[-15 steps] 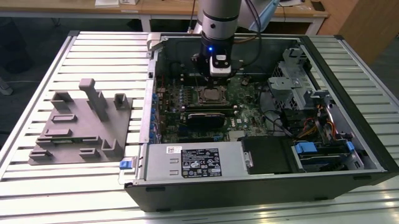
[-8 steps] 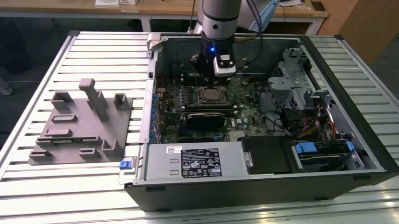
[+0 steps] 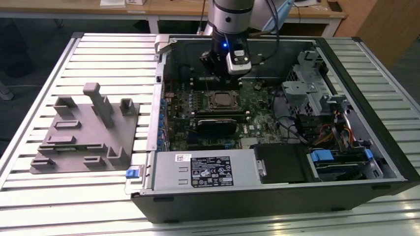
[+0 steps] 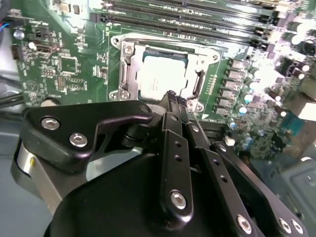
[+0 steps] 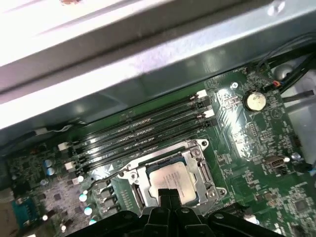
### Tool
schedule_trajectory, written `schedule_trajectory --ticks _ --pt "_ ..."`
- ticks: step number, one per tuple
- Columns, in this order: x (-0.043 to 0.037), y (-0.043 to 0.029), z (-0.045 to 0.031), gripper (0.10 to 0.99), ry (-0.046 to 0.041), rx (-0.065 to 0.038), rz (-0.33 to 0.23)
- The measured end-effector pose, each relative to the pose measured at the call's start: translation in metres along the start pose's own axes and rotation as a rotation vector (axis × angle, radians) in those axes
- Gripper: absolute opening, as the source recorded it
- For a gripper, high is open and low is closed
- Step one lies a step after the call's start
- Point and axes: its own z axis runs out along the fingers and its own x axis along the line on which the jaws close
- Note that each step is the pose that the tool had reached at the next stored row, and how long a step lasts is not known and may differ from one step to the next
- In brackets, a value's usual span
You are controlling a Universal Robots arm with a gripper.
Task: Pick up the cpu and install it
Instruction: 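Install the first cpu locking lever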
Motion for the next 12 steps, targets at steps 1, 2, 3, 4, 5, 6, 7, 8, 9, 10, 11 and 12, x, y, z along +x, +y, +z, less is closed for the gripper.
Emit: schedule_trajectory --ticks 1,2,3,4,5,6,7,8,9,10,11,12 --pt "0.0 0.0001 -0.0028 0.106 0.0 0.0 -0.001" --pt "0.0 0.0001 -0.0054 0.106 0.0001 0.0 -0.002" --pt "0.0 0.0002 -0.0074 0.106 0.0001 0.0 -0.004" --pt "0.0 0.0002 -0.0081 0.106 0.0001 0.0 -0.006" --pt "0.0001 0.0002 -0.008 0.106 0.0001 0.0 -0.01" --pt "0.0002 0.0002 -0.008 0.106 -0.0001 0.001 -0.019" --pt "0.0002 0.0001 -0.008 0.106 -0.0001 0.002 -0.034" --pt "0.0002 0.0001 -0.008 0.106 0.0002 0.003 -0.05" --pt "0.0003 0.0001 -0.008 0.106 0.0009 0.004 -0.067" --pt "0.0003 0.0001 -0.0079 0.106 0.0013 0.005 -0.084" --pt "0.0003 0.0001 -0.0079 0.106 0.0017 0.005 -0.101" --pt "0.0004 0.0001 -0.0078 0.106 0.0021 0.005 -0.118"
